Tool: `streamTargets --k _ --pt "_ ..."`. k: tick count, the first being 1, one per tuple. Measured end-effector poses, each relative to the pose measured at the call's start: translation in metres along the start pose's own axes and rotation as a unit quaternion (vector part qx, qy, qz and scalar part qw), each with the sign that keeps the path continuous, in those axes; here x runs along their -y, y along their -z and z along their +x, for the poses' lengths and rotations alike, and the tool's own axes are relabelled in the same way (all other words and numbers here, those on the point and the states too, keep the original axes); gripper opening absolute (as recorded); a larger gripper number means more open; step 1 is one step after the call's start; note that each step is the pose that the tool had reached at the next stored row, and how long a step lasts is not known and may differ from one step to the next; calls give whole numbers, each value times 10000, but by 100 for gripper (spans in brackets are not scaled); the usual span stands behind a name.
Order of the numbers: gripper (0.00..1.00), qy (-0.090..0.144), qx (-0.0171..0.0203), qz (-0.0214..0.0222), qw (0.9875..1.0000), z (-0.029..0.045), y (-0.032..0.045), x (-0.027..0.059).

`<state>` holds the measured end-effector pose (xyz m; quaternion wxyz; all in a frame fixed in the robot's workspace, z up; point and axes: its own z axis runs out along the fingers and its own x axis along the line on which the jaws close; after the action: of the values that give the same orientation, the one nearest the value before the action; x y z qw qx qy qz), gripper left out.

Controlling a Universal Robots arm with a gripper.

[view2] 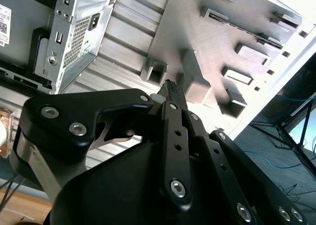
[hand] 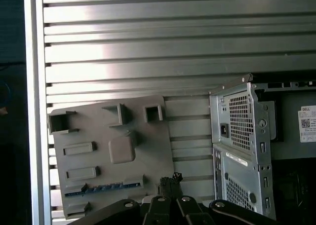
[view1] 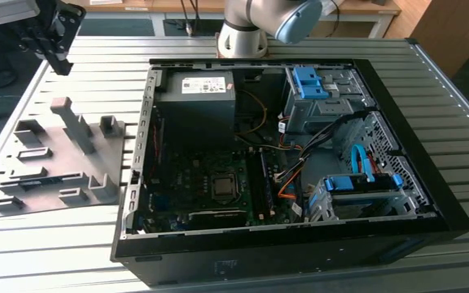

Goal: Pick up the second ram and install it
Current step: 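Reach for the second ram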

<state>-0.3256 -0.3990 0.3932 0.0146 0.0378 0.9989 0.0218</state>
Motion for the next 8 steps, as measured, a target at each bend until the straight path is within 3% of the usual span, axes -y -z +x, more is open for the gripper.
streamTargets --k 8 --pt "10 0 1 0 10000 121 3 9"
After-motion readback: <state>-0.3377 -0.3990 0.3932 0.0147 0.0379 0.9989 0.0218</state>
